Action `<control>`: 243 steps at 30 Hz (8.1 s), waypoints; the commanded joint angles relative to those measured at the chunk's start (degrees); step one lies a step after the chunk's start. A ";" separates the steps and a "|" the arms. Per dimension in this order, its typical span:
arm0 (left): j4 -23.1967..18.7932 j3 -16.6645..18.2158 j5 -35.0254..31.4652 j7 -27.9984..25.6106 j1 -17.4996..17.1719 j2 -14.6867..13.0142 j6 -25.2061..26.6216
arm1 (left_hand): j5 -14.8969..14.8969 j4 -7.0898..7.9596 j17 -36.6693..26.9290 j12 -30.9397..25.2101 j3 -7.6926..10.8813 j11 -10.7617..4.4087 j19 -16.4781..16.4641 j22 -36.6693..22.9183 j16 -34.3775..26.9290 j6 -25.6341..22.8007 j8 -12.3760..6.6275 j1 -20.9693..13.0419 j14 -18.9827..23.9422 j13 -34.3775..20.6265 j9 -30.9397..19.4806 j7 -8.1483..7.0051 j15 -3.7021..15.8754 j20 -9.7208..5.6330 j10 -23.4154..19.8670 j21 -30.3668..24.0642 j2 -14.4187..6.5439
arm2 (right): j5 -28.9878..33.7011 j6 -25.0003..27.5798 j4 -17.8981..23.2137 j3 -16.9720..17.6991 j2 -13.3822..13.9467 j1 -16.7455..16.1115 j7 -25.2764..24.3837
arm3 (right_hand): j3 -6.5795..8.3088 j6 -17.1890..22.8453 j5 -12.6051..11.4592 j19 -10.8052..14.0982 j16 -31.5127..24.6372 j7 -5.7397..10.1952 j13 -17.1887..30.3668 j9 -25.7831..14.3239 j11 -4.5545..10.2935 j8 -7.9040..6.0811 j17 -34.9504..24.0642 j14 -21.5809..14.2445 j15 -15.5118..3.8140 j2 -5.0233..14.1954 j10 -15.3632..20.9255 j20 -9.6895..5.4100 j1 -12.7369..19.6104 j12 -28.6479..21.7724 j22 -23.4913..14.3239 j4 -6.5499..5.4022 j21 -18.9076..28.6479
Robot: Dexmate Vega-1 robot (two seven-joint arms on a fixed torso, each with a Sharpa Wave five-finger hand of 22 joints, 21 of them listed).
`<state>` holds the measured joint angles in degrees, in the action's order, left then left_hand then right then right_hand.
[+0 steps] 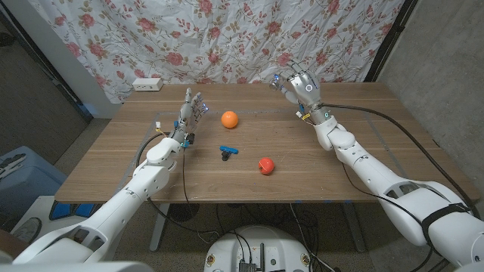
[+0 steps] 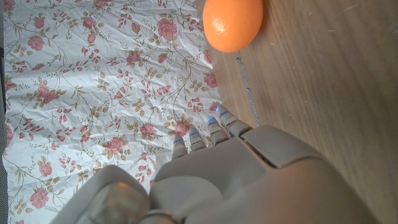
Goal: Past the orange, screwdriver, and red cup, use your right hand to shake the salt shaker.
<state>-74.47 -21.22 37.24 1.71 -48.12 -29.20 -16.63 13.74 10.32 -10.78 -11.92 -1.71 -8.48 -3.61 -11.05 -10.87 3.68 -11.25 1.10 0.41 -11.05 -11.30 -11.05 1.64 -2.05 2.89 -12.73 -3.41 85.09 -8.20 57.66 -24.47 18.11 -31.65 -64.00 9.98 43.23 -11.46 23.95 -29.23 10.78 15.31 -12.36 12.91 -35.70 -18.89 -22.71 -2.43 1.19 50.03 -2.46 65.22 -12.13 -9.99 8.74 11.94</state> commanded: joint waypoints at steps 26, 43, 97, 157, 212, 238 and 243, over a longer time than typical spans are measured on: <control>0.01 0.00 -0.01 -0.01 0.00 0.02 -0.02 | 0.42 0.36 -0.34 -0.22 -0.11 -0.49 -0.24 -0.27 -0.30 -0.11 -0.25 0.02 0.03 -0.21 -0.35 -0.40 6.02 -1.38 0.03 -0.27 -5.79 | -31.46 0.53 10.39 -15.05 9.60 2.78 7.23 | -1.53 3.02 0.53 1.59 0.79 1.90 -0.18 0.51 -0.30 0.81 0.33 -0.61 -6.60 3.01 0.18 -0.38 -5.49 -0.21 -0.19 -2.26 0.36; 0.00 0.00 -0.01 0.00 0.00 0.01 -0.02 | 0.42 0.36 -0.34 -0.21 -0.11 -0.40 -0.21 -0.27 -0.28 -0.12 -0.25 0.02 -0.02 -0.21 -0.35 -0.37 6.00 -1.39 0.04 -0.26 -5.79 | -41.96 3.51 18.01 -19.08 14.80 2.71 17.29 | -2.14 2.99 0.73 1.50 1.21 1.92 -0.21 0.97 -0.39 1.63 0.57 -0.87 -6.59 3.45 0.09 0.23 -8.71 -0.26 -0.21 -3.24 0.20; 0.04 -0.01 -0.01 0.01 0.02 0.02 -0.03 | 0.43 0.36 -0.34 -0.23 -0.10 -0.40 -0.25 -0.27 -0.30 -0.14 -0.26 0.01 0.03 -0.21 -0.35 -0.42 6.08 -1.36 0.00 -0.27 -5.79 | -59.21 2.96 27.87 -13.17 18.99 -1.70 40.56 | -2.63 5.00 1.23 0.63 2.41 1.77 -1.35 1.59 -0.55 4.29 1.65 -4.07 -8.35 5.61 3.75 0.81 -17.71 -0.95 -0.17 -5.10 -0.26; 0.05 -0.01 -0.01 0.01 0.02 0.03 -0.03 | 0.43 0.36 -0.34 -0.22 -0.10 -0.43 -0.22 -0.27 -0.29 -0.09 -0.24 0.02 0.01 -0.21 -0.35 -0.43 6.07 -1.40 0.04 -0.26 -5.79 | -53.54 -1.28 13.41 -20.69 14.14 -3.43 27.67 | -1.80 5.48 1.26 1.26 2.59 1.91 -1.01 1.47 -0.57 5.78 1.56 -4.58 -8.31 5.78 3.69 0.73 -18.16 -0.88 -0.19 -3.07 -0.11; 0.03 -0.01 -0.01 0.01 0.02 0.02 -0.03 | 0.42 0.36 -0.34 -0.20 -0.10 -0.45 -0.24 -0.27 -0.29 -0.16 -0.27 0.02 0.02 -0.21 -0.35 -0.40 6.08 -1.38 0.07 -0.27 -5.79 | -52.74 -3.57 4.97 -26.66 11.34 -3.60 21.77 | -1.38 4.87 1.29 0.80 2.87 1.91 -1.18 1.40 -0.53 7.37 1.18 -4.12 -7.91 5.43 1.63 0.89 -19.08 0.13 -0.16 -1.59 -0.30; 0.02 0.00 0.00 0.01 0.00 0.01 -0.02 | 0.42 0.36 -0.34 -0.22 -0.10 -0.43 -0.20 -0.27 -0.28 -0.15 -0.26 0.02 0.00 -0.21 -0.35 -0.41 6.02 -1.35 0.02 -0.25 -5.79 | -55.24 0.55 8.50 -25.96 11.79 -4.63 27.02 | -2.08 -1.11 1.27 -0.91 4.45 0.99 -1.47 1.23 -0.83 10.98 0.92 -0.31 -6.69 2.19 -4.33 3.30 -19.83 1.21 -0.07 -0.18 -0.77; 0.05 0.00 0.00 0.02 0.01 0.02 -0.03 | 0.42 0.36 -0.34 -0.22 -0.10 -0.46 -0.23 -0.27 -0.29 -0.17 -0.27 0.02 0.02 -0.21 -0.35 -0.38 6.02 -1.40 0.01 -0.26 -5.79 | -55.73 1.02 8.97 -25.66 11.80 -4.74 27.89 | -2.11 -3.43 1.09 -2.16 5.36 0.09 -1.47 1.09 -2.47 12.07 0.96 1.58 -5.71 1.56 -7.21 4.10 -20.01 1.35 -0.06 -0.10 -1.00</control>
<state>-74.44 -21.21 37.23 1.72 -48.11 -29.19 -16.64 13.74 10.32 -10.78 -11.92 -1.71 -8.49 -3.61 -11.05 -10.86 3.68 -11.25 1.10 0.41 -11.05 -11.30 -11.05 1.64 -2.05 2.89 -12.73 -3.41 30.43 -8.66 65.04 -50.74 29.55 -35.95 -38.60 7.93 40.49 -9.96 22.27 -24.33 11.17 13.73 -11.14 10.83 -23.92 -17.69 -21.79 -2.52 3.61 43.66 1.27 44.80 -10.80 -9.86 8.15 11.10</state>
